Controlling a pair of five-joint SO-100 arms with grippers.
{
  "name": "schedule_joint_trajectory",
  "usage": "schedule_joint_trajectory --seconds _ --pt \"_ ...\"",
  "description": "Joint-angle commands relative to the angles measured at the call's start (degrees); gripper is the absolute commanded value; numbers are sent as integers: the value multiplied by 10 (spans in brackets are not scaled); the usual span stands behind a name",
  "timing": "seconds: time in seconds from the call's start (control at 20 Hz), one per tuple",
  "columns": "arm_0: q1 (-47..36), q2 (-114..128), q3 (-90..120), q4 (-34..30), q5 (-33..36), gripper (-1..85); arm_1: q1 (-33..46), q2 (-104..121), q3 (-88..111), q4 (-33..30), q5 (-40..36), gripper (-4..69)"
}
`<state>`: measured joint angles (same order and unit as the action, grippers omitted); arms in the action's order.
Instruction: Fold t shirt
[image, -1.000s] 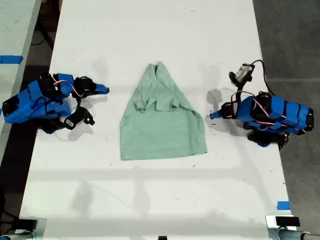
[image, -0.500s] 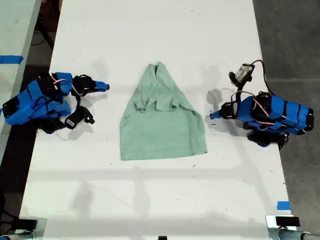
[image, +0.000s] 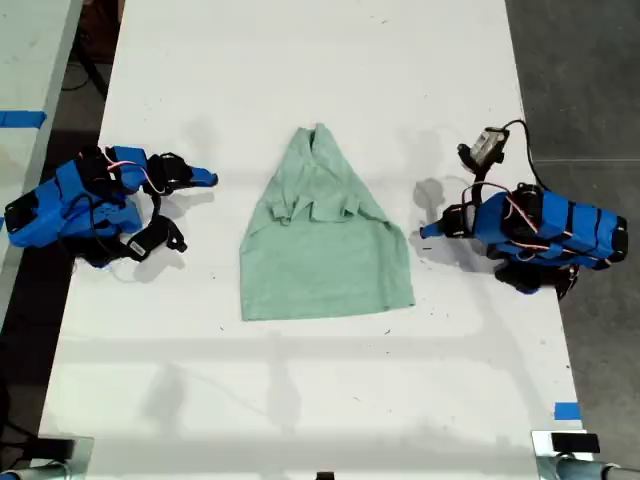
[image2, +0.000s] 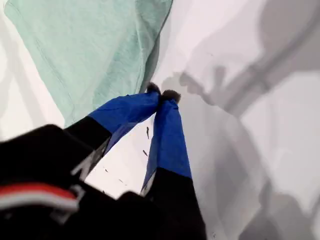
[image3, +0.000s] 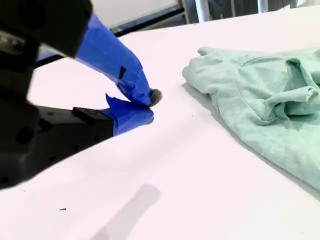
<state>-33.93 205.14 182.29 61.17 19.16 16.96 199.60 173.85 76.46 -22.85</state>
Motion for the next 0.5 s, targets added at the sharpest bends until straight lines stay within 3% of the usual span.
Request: schedule_joint_trajectory --seconds 0.0,0.45 --pt "-2 4 7 -4 0 -1 -7 9 45 -9 1 15" --pt "-5 4 8 -4 0 -1 -7 9 45 -9 1 15"
